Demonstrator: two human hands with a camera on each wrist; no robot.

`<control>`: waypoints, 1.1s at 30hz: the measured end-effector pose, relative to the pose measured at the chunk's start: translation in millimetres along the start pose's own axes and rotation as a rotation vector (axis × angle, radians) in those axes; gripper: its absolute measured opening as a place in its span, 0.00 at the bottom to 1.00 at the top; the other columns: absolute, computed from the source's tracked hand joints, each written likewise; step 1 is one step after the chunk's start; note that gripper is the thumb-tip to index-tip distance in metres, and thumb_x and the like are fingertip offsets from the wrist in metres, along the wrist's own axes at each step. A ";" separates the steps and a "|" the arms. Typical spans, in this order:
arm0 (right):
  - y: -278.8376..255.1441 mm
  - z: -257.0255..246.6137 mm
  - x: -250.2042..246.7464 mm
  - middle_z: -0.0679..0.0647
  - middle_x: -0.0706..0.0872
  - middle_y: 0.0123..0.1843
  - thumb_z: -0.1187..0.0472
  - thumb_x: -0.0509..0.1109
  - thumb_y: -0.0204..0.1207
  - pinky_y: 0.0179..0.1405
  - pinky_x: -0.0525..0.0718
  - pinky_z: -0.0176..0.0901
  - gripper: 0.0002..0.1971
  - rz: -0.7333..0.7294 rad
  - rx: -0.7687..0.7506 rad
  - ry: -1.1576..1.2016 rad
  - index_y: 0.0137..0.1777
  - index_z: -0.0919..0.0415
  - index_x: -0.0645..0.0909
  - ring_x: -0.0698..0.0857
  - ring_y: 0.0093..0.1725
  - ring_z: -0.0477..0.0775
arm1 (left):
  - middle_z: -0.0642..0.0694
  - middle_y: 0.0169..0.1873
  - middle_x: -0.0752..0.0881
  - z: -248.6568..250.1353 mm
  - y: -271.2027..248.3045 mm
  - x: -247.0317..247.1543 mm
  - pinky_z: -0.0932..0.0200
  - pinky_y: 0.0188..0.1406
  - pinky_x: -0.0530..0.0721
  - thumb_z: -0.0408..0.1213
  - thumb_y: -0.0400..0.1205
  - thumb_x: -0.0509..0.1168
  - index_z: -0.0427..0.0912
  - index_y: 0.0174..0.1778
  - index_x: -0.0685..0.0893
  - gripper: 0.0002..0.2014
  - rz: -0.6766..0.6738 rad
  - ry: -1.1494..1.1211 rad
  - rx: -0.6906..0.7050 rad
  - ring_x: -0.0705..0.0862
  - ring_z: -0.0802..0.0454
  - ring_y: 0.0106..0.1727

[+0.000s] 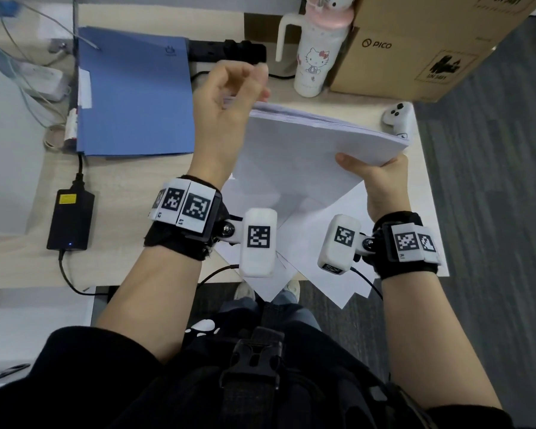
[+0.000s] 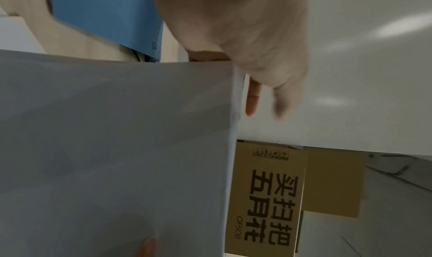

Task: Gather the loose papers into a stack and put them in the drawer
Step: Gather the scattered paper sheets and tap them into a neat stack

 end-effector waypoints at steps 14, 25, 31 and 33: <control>-2.7 -9.7 9.6 0.41 0.90 0.32 0.71 0.77 0.62 0.40 0.83 0.36 0.12 0.014 -0.038 0.044 0.37 0.53 0.85 0.86 0.36 0.41 | 0.59 0.41 0.82 -42.1 -9.9 5.1 0.77 0.37 0.76 0.63 0.63 0.69 0.53 0.43 0.79 0.21 -0.146 0.055 -0.150 0.80 0.73 0.38; -1.1 3.6 16.0 0.41 0.90 0.34 0.74 0.77 0.62 0.42 0.83 0.34 0.13 -0.025 -0.014 0.030 0.40 0.56 0.85 0.86 0.37 0.43 | 0.56 0.37 0.80 -53.1 -3.8 -22.8 0.65 0.41 0.80 0.34 0.69 0.76 0.50 0.39 0.76 0.15 -0.078 0.002 -0.097 0.80 0.64 0.37; 1.6 17.6 23.5 0.42 0.90 0.36 0.75 0.78 0.60 0.45 0.84 0.37 0.15 -0.068 0.051 -0.007 0.40 0.55 0.85 0.87 0.40 0.44 | 0.61 0.44 0.87 -99.5 -16.6 -14.8 0.75 0.44 0.81 0.30 0.78 0.68 0.37 0.59 0.80 0.13 -0.160 -0.012 -0.300 0.86 0.72 0.43; 2.1 11.8 23.5 0.42 0.90 0.35 0.76 0.77 0.60 0.43 0.84 0.37 0.16 -0.059 0.019 0.002 0.39 0.53 0.85 0.86 0.39 0.44 | 0.58 0.45 0.86 -101.1 -16.8 -12.5 0.75 0.44 0.81 0.29 0.79 0.67 0.36 0.59 0.81 0.13 -0.145 -0.009 -0.304 0.86 0.72 0.42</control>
Point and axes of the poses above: each hand's wrist, its own y-axis towards the middle knuckle, its own x-axis out of the palm, z = x × y, the point moved 10 cm from there along y, towards the middle knuckle
